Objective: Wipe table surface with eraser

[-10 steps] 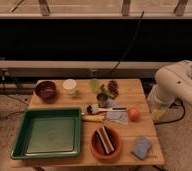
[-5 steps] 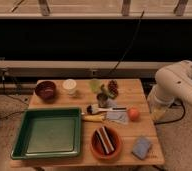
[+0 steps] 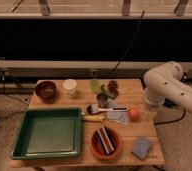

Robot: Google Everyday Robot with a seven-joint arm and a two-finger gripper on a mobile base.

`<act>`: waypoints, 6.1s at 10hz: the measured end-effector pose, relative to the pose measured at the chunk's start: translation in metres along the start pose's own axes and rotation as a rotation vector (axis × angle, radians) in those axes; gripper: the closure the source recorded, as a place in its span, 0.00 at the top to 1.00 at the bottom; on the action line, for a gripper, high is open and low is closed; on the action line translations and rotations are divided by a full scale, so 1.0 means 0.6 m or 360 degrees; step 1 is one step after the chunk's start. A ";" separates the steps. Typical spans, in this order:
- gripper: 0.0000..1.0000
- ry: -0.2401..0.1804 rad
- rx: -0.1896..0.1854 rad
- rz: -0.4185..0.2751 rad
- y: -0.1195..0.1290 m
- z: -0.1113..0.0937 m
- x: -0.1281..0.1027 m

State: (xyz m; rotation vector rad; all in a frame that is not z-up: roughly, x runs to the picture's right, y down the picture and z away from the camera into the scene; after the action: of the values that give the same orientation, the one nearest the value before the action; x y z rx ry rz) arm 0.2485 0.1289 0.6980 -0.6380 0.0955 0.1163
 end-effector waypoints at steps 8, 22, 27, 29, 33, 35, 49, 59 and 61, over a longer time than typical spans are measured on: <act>0.65 -0.0089 -0.0168 0.0279 0.154 0.046 -0.117; 0.65 -0.0306 -0.0147 0.0265 0.208 0.083 -0.325; 0.65 -0.0308 -0.0143 0.0262 0.208 0.084 -0.327; 0.65 -0.0306 -0.0144 0.0264 0.208 0.084 -0.326; 0.65 -0.0246 -0.0162 0.0458 0.213 0.107 -0.325; 0.65 -0.0228 -0.0167 0.0557 0.207 0.113 -0.319; 0.63 -0.0246 -0.0222 0.0856 0.141 0.143 -0.352; 0.00 -0.0193 -0.0218 0.0896 0.138 0.132 -0.346; 0.00 -0.0237 -0.0207 0.0906 0.115 0.105 -0.325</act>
State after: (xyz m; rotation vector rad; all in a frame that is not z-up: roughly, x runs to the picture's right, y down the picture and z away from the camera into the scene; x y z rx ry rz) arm 0.0496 0.2060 0.7319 -0.7159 0.1241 0.7231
